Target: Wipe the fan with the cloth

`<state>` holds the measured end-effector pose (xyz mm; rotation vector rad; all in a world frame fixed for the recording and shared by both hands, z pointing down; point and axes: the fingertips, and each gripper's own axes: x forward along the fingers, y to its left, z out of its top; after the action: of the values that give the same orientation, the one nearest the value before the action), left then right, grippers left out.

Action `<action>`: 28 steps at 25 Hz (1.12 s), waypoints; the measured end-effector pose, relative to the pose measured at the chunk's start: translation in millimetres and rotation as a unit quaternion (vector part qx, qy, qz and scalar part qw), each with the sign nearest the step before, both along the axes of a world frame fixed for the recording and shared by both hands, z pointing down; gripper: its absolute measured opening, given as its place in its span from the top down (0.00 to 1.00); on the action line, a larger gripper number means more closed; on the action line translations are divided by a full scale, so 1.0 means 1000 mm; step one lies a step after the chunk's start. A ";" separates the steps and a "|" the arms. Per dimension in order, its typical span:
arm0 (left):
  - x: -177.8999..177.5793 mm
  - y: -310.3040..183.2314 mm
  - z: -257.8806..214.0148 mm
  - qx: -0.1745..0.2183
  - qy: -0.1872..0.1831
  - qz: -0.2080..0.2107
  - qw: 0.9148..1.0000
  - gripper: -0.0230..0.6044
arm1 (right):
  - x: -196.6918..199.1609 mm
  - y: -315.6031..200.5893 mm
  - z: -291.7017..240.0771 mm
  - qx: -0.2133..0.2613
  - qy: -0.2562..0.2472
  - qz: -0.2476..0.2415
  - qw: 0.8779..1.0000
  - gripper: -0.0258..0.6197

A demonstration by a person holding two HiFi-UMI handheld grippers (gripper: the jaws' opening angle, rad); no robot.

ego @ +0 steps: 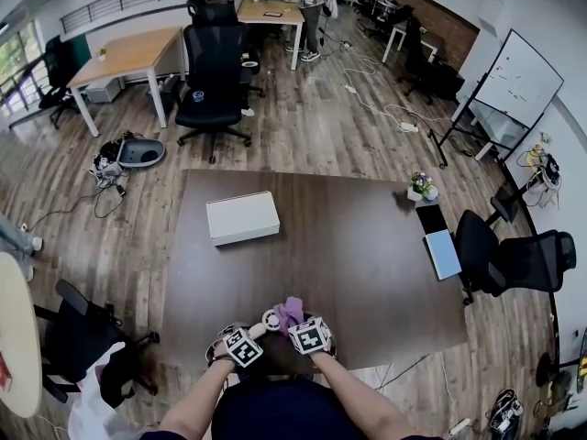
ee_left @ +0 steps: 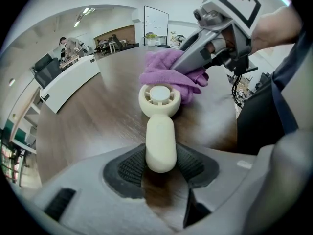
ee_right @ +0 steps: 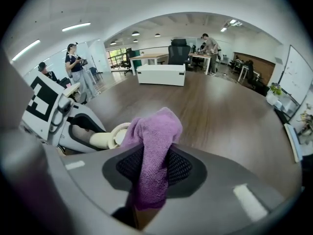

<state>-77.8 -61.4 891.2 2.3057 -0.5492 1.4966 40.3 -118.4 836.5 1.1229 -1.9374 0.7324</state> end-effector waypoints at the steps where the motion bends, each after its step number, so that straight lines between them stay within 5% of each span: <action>1: 0.000 0.000 0.000 -0.001 0.001 -0.001 1.000 0.66 | 0.005 0.000 0.004 -0.008 0.001 0.011 1.000 0.77; 7: -0.002 0.002 0.001 -0.002 0.000 -0.001 1.000 0.66 | 0.001 0.033 0.033 -0.078 -0.008 0.007 0.997 0.77; 15: -0.001 0.002 0.001 -0.003 0.002 -0.001 1.000 0.66 | -0.030 0.066 0.032 -0.113 -0.019 -0.043 0.992 0.77; 28: -0.002 0.002 0.000 -0.004 0.002 -0.002 1.000 0.66 | -0.078 0.092 0.025 -0.155 -0.117 -0.106 0.975 0.78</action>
<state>-79.9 -59.4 891.7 2.2994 -0.5457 1.4890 -37.4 -26.4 861.6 0.6530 -2.0097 1.0420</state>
